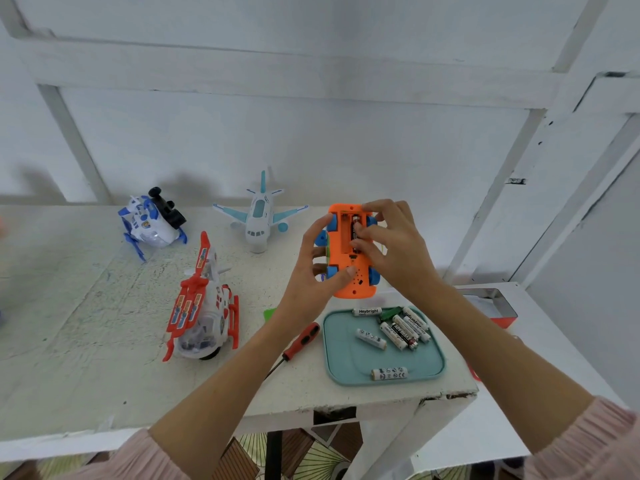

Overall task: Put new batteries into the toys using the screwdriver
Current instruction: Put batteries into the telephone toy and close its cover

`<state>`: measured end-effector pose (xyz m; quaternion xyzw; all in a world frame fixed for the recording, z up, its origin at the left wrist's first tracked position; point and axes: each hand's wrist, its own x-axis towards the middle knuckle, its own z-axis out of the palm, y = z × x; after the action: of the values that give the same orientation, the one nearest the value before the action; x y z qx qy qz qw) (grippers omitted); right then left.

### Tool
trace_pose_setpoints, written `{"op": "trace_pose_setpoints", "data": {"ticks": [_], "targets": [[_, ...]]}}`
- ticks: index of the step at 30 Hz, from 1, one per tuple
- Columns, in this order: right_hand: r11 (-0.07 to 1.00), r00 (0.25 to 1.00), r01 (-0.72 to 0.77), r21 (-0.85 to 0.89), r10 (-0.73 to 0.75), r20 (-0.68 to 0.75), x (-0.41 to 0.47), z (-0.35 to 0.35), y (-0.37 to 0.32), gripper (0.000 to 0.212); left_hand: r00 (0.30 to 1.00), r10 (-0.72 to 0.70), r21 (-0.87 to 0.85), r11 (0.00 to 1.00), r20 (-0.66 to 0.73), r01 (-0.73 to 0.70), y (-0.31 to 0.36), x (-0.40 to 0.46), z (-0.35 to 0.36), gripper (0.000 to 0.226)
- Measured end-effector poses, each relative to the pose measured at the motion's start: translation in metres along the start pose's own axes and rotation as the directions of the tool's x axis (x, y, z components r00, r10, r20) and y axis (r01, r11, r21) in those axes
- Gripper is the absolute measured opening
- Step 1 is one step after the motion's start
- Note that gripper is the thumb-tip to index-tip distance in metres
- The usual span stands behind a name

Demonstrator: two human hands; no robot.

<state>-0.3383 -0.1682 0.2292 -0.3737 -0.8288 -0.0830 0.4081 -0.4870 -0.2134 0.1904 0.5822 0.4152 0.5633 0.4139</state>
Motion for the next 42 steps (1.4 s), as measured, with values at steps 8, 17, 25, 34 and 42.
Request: {"op": "trace_pose_setpoints", "data": {"ticks": [8, 17, 25, 34, 42], "targets": [[0.938, 0.977, -0.197, 0.284, 0.164, 0.136, -0.018, -0.022, 0.01, 0.022, 0.999, -0.039, 0.057, 0.998, 0.009, 0.038, -0.007, -0.004, -0.014, 0.066], [0.956, 0.561, -0.25, -0.154, 0.272, 0.782, -0.08, -0.025, 0.038, 0.025, 0.997, -0.081, 0.038, 0.996, 0.01, 0.08, -0.017, -0.009, -0.013, 0.067], [0.931, 0.341, -0.292, -0.219, 0.315, 0.886, -0.087, -0.028, 0.043, 0.06, 0.996, -0.086, 0.022, 0.996, 0.018, 0.086, -0.017, -0.009, -0.013, 0.068], [0.686, 0.577, -0.683, 0.251, 0.297, 0.761, -0.075, -0.047, 0.028, 0.045, 0.996, -0.085, 0.007, 0.996, 0.017, 0.085, -0.017, -0.012, -0.012, 0.067], [0.842, 0.779, -0.443, 0.307, 0.192, 0.597, 0.001, -0.041, -0.013, 0.044, 0.997, -0.08, 0.032, 0.996, 0.019, 0.079, -0.015, -0.016, -0.007, 0.07]]}}
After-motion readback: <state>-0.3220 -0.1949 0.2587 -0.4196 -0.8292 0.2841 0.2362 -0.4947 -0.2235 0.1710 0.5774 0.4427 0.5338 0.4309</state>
